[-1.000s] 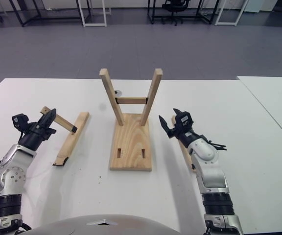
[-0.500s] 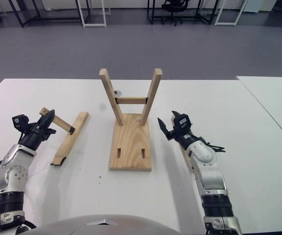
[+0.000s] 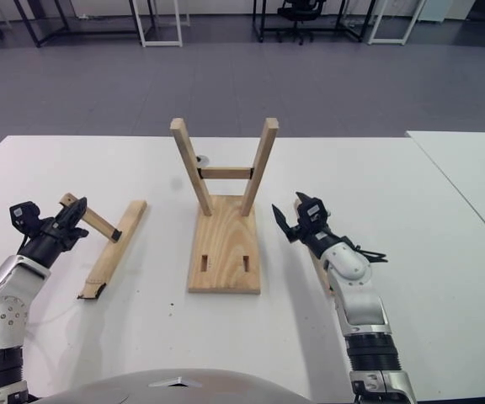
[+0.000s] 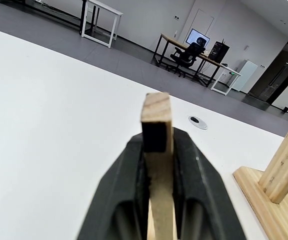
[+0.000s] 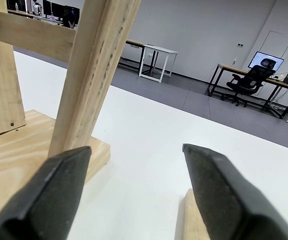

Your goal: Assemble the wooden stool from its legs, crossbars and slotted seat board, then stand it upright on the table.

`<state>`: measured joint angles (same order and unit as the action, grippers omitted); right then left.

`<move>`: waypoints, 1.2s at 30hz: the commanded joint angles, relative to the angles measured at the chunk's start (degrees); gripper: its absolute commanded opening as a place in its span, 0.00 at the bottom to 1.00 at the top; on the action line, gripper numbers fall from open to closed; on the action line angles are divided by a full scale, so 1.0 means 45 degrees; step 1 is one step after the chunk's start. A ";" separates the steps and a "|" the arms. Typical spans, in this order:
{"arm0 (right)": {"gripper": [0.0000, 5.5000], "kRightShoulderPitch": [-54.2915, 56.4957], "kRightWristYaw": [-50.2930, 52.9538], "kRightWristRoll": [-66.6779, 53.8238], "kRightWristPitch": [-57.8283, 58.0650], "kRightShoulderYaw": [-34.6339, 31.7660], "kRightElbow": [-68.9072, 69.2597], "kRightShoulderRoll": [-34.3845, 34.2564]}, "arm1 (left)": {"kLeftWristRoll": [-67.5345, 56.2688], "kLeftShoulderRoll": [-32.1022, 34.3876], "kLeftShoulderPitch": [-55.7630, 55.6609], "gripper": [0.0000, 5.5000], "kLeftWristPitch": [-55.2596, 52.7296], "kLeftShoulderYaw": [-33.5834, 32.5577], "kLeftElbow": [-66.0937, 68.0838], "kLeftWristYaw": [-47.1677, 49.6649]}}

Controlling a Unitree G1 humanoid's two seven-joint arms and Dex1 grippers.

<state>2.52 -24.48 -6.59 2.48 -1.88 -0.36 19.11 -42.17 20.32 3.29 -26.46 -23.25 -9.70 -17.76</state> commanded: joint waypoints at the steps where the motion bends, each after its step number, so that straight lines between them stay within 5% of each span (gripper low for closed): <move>1: 0.62 0.0299 0.0009 0.0297 -0.0204 0.0153 -0.0167 0.0105 | 0.1780 0.0133 0.0861 0.07 0.0126 0.1207 0.0338 0.0094; 6: 0.62 0.0326 0.0125 0.0843 -0.0471 0.0321 -0.0285 0.0249 | 0.4876 0.0358 0.2571 0.07 0.0946 0.4034 0.0364 0.0363; 14: 0.62 0.0404 0.0123 0.1178 -0.0614 0.0448 -0.0376 0.0273 | 0.5067 -0.0005 0.2695 0.07 0.2245 0.4037 0.2621 -0.0087; 20: 0.62 0.0477 0.0195 0.1209 -0.0735 0.0507 -0.0413 0.0189 | 0.4627 0.0659 0.1537 0.07 0.2652 0.3324 0.1169 -0.0181; 27: 0.62 0.0532 0.0368 0.1122 -0.0836 0.0499 -0.0520 0.0080 | 0.4652 0.1433 0.0832 0.33 0.0843 0.2844 -0.0298 -0.0016; 36: 0.62 0.0453 0.0395 0.1103 -0.0895 0.0589 -0.0576 -0.0023 | 0.3827 0.2104 0.1449 0.61 -0.4725 0.3130 -0.3249 0.0366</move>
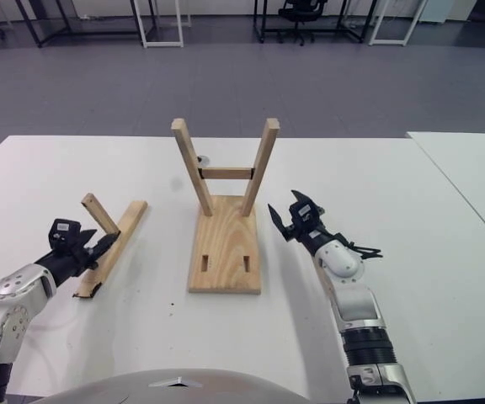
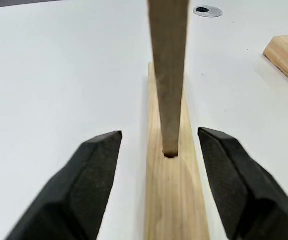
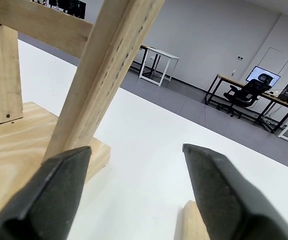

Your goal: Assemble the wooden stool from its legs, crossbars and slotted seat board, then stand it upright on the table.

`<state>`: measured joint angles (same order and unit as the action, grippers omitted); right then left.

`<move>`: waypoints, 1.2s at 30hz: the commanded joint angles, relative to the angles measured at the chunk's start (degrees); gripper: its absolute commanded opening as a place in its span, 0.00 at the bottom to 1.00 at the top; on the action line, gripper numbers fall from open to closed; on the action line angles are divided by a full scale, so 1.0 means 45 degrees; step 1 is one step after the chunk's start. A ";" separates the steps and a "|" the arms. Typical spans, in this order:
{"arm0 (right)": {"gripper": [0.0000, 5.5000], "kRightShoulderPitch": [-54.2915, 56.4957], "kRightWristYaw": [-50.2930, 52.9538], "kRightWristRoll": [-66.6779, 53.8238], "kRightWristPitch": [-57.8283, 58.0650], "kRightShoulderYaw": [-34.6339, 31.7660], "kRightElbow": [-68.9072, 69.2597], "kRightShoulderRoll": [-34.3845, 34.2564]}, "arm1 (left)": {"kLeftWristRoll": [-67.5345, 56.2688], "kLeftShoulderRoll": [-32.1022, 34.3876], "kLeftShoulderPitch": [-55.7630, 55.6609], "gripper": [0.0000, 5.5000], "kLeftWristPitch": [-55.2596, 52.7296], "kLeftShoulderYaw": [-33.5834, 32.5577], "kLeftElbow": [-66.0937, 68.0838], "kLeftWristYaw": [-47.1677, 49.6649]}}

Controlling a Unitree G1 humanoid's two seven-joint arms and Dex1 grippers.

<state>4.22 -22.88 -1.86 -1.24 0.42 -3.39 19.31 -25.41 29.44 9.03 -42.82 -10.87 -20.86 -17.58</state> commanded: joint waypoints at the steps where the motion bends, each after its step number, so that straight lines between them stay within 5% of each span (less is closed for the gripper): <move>1: 0.62 0.0031 0.0022 0.0056 -0.0047 0.0128 0.0174 -0.0086 | 0.0343 0.0142 0.0275 0.65 -0.1204 0.0518 -0.0764 0.0403; 5: 0.62 -0.0077 0.0010 0.0086 -0.0016 0.0214 0.0296 -0.0097 | 0.0923 0.0330 0.0638 0.68 -0.1388 0.0866 -0.0669 0.0378; 16: 0.62 -0.0004 0.0038 -0.0520 0.0498 -0.0027 0.0364 -0.0335 | 0.2276 0.0420 0.0816 0.37 0.0429 0.1101 0.0730 -0.0101; 21: 0.62 0.0717 -0.1154 -0.5482 0.4464 -0.1452 0.2760 -0.0512 | 0.1192 -0.0393 -0.0099 0.37 0.4299 -0.0599 0.1337 -0.1168; 26: 0.62 0.4380 0.0948 -1.2369 0.8517 -0.3739 0.4345 -0.0618 | 0.0110 0.0225 -0.2906 0.37 0.6384 -0.2558 0.0397 -0.1541; 29: 0.66 0.6177 0.3032 -1.5560 0.9361 -0.4188 0.4523 -0.1142 | -0.0111 0.0586 -0.4894 0.37 0.6046 -0.1608 -0.0647 -0.1854; 36: 0.73 0.8255 0.5691 -1.7746 0.8902 -0.3116 0.5007 -0.3117 | -0.0339 -0.0063 -0.7828 0.37 0.4924 0.1626 -0.2292 -0.2208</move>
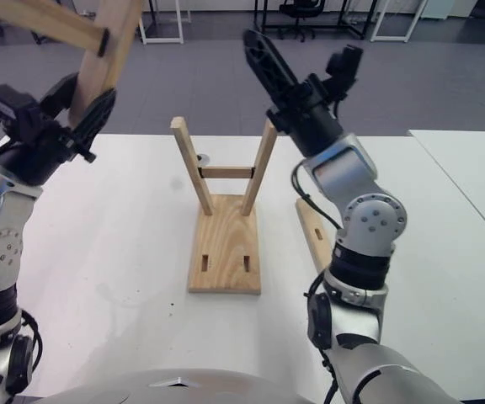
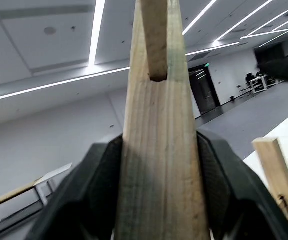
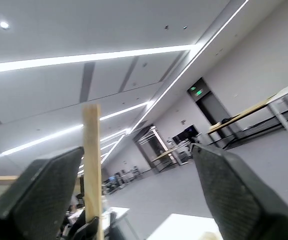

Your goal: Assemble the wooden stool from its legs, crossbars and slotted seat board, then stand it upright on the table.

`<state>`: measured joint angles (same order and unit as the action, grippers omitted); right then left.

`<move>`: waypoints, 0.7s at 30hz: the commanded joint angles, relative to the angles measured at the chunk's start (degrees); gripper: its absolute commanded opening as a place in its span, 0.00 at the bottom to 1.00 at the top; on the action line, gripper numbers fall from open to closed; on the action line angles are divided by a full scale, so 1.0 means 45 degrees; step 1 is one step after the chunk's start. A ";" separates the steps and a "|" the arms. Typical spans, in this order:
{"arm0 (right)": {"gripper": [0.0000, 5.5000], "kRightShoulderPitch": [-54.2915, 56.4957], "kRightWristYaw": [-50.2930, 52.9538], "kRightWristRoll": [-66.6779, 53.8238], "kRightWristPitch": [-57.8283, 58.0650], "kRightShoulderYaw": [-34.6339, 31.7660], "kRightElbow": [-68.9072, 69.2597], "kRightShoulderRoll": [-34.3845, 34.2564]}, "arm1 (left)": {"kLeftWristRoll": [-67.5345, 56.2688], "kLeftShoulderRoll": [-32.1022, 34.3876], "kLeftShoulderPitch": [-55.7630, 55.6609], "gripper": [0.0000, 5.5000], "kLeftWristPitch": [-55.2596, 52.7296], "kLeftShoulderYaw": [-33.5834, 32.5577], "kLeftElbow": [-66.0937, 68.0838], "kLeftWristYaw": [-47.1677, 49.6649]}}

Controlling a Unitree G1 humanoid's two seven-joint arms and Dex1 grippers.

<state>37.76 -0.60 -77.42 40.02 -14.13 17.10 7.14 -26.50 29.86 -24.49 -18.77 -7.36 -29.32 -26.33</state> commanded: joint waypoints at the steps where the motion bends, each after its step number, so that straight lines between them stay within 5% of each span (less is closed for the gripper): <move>1: 0.73 0.0847 0.0852 -0.1154 -0.0306 0.0100 0.0606 -0.0382 | -0.0014 -0.0180 -0.0352 0.37 -0.0385 0.1116 -0.0472 -0.0406; 10: 0.73 0.0477 0.1693 -0.2336 -0.0797 0.0057 0.1133 0.0019 | 0.0640 0.0082 0.0430 0.37 0.0030 0.1813 -0.0759 -0.1009; 21: 0.35 -0.0315 0.2579 -0.3064 -0.0558 0.0147 0.1353 0.0954 | 0.1301 0.0231 0.0897 0.37 0.0322 0.2105 -0.1116 -0.1545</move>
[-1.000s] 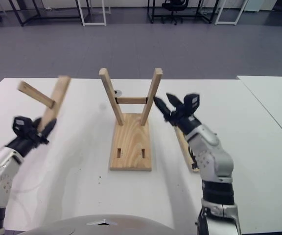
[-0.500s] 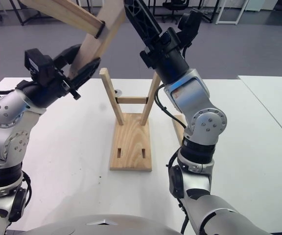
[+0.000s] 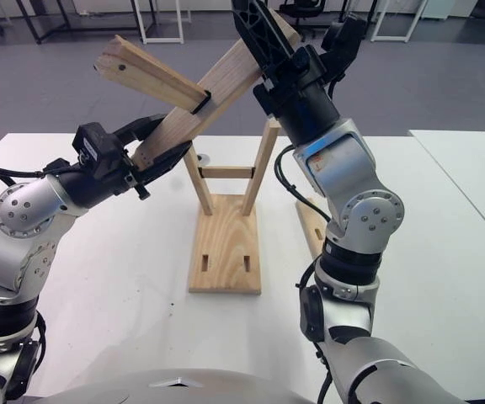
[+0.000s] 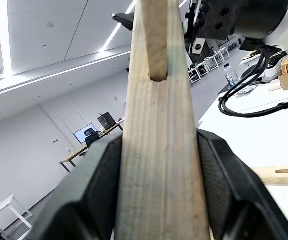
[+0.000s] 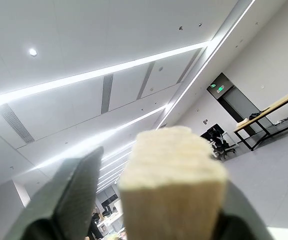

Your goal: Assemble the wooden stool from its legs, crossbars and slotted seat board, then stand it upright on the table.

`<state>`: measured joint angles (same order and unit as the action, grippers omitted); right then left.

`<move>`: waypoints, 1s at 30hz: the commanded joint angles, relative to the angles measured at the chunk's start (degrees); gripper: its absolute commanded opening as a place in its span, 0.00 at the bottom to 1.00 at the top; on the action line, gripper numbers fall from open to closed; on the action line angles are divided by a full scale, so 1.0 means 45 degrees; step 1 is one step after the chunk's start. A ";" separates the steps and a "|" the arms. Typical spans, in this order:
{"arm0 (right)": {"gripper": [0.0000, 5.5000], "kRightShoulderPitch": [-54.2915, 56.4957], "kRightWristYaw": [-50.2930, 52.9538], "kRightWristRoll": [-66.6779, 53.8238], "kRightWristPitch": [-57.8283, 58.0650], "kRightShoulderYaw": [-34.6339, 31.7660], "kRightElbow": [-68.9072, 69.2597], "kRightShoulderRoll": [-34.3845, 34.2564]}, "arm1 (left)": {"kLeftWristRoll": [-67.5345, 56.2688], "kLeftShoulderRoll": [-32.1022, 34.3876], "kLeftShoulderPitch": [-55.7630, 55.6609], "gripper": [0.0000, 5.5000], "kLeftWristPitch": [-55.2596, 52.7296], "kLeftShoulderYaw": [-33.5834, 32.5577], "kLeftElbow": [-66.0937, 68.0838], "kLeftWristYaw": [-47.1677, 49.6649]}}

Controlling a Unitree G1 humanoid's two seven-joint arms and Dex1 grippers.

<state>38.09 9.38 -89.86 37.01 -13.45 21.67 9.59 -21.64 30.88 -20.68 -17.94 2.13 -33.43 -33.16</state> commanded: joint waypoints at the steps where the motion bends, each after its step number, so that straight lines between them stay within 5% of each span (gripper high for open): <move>1: 0.31 -0.0520 0.0431 -0.0334 0.0109 0.0026 0.0387 0.0497 | 0.0228 -0.0027 0.0089 0.37 0.0092 0.0064 -0.0309 0.0003; 4: 0.21 -0.0721 0.0612 -0.0313 0.0000 0.0106 0.0447 0.0638 | 0.0238 -0.0068 0.0260 0.37 0.0000 0.0218 -0.0486 -0.0059; 8: 0.19 -0.1707 0.0938 0.0067 0.0053 0.0182 0.0857 0.0966 | -0.0181 -0.0332 0.1043 0.37 -0.0439 0.0577 -0.0647 -0.0152; 14: 0.19 -0.9096 0.2338 0.0124 0.0280 -0.1402 0.4435 0.2524 | 0.0306 -0.0530 0.4004 0.59 -0.0327 0.0493 -0.0393 0.0454; 19: 0.19 -1.1091 0.1883 0.0327 -0.0260 -0.2630 0.4484 0.3597 | 0.0797 -0.1587 0.5183 0.68 -0.0085 -0.1165 0.0158 0.2520; 30: 0.19 -1.2632 0.0488 0.3522 -0.2054 -0.1028 0.3877 0.1468 | 0.0907 -0.2681 0.5252 0.68 0.0142 -0.1247 0.0665 0.3109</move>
<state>-18.04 11.40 -75.89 27.43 -18.76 40.08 16.81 -17.86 19.15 2.51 -17.92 -4.01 -30.93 -19.37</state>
